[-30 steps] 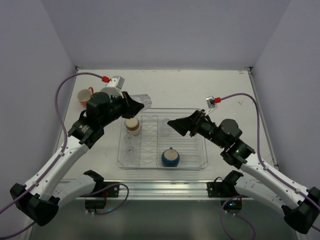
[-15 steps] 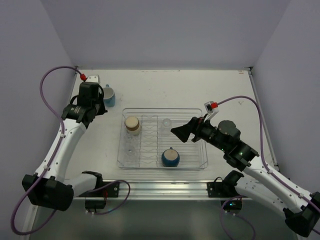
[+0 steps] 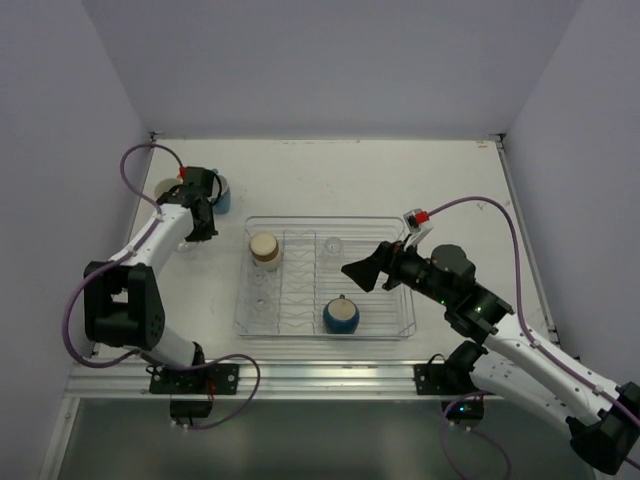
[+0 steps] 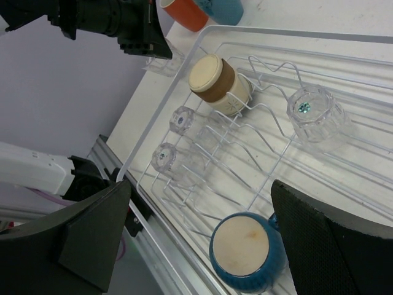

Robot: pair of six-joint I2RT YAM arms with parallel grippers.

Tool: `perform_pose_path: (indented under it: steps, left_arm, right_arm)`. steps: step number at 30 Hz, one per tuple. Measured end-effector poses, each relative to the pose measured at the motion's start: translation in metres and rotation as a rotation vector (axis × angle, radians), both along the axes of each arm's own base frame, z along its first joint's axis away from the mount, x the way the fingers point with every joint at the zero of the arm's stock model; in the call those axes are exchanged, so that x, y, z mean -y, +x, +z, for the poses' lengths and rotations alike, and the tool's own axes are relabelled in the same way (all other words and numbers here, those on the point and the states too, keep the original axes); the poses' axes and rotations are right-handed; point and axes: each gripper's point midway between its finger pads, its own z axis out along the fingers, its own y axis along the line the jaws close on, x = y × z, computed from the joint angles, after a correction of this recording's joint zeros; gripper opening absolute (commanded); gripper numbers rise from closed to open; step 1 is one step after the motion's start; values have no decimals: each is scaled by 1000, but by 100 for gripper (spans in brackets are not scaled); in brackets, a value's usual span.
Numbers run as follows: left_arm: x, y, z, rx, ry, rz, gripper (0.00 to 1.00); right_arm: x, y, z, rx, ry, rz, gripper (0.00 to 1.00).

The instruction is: Unload the cups from the dish rack

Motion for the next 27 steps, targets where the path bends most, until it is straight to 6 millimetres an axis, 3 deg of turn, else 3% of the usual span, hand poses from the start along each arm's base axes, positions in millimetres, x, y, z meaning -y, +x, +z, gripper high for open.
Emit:
perform_pose_path:
  steps: [9,16,23,27]
  left_arm:
    - [-4,12,-25,-55,24,6,0]
    - [-12,17,-27,-44,30,20,27]
    - [-18,22,-25,-22,35,39,34]
    - [-19,23,-23,-9,34,41,58]
  right_arm:
    - [-5,0,-7,-17,-9,21,99]
    - [-7,2,-12,-27,-17,22,99]
    - [-9,4,-16,-37,-26,23,99]
    - [-11,4,-22,-50,-39,28,98]
